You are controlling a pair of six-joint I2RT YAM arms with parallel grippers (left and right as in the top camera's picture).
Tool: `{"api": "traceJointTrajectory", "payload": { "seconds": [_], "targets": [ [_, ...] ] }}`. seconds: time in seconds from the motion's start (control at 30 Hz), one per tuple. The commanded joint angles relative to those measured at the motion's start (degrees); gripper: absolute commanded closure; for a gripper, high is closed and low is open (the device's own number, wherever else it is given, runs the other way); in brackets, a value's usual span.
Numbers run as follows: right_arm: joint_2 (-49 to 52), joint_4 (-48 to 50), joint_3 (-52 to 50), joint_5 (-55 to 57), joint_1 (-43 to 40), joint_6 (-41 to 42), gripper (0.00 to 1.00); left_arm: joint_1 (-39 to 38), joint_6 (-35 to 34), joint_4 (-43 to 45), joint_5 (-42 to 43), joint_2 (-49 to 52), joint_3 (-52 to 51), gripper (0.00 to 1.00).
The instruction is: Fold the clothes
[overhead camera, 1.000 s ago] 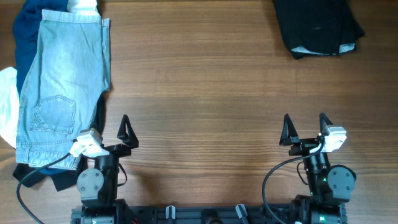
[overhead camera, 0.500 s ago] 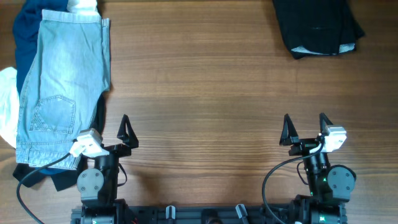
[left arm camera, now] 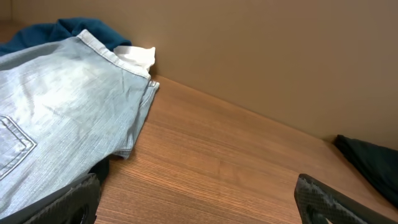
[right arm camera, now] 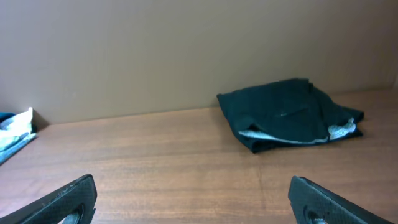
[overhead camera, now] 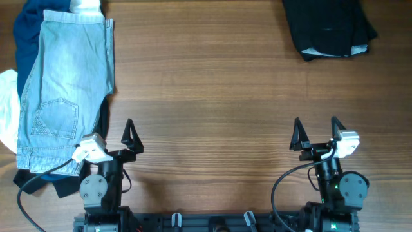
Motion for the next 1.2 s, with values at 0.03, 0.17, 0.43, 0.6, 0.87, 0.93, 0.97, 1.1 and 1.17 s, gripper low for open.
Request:
{"api": "traceJointTrajectory", "payload": {
  "seconds": [0.03,0.17,0.43,0.6,0.87,0.93,0.97,1.1,1.17],
  "targets": [
    [-0.57,2.69,-0.68,0.33,0.22,-0.76,0.00,0.44,-0.31,0.13,0.70,-0.61,-0.44,0.00],
    [-0.57,2.91,-0.68,0.31,0.22,-0.76,0.00,0.42,-0.31,0.13,0.70,-0.61,-0.44,0.00],
    [-0.57,3.54,-0.68,-4.57,0.22,-0.81,0.00,0.44,-0.31,0.13,0.70,-0.61,-0.44,0.00],
    [1.51,5.88,-0.26,-7.02,0.22,-0.72,0.00,0.44,-0.70,3.26,1.73,-0.61,-0.44,0.00],
    [15.72,11.02,6.80,-10.97,0.22,-0.79,0.00,0.44,-0.22,7.72,9.62,-0.61,-0.37,0.00],
    [19.89,11.19,9.53,-11.67,0.22,-0.92,0.00,0.44,-0.09,7.76,10.19,-0.55,-0.28,0.00],
    [22.34,11.21,11.32,-12.17,0.22,-0.96,0.00,0.44,-0.07,7.54,10.25,-0.37,0.02,0.00],
    [32.57,11.21,19.87,-16.55,0.22,-0.94,0.00,0.44,1.75,4.98,10.80,2.71,3.21,0.00],
    [36.22,11.23,22.99,-19.10,0.22,-0.90,0.00,0.48,3.34,3.26,10.80,5.88,5.92,0.00]
  ]
}}
